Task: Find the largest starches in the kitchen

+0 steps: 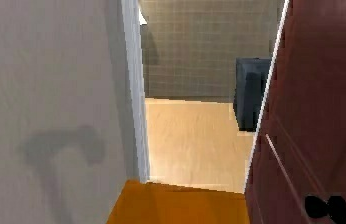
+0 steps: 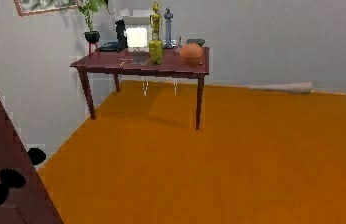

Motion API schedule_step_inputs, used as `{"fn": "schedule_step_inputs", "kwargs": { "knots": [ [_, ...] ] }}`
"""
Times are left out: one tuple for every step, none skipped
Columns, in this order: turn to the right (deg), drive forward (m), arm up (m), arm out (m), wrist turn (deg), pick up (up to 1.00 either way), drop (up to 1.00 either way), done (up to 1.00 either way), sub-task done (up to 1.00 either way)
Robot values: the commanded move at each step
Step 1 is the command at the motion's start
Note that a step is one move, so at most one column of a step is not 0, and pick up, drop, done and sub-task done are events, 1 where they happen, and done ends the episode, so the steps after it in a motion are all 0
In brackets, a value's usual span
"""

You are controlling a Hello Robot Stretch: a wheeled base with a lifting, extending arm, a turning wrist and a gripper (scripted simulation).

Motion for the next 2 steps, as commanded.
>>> {"fn": "schedule_step_inputs", "kwargs": {
  "knots": [
    [-6.0,0.0,0.0,0.0,0.0,0.0,0.0,0.0,0.0],
    [-3.0,0.0,0.0,0.0,0.0,0.0,0.0,0.0,0.0]
  ]
}}
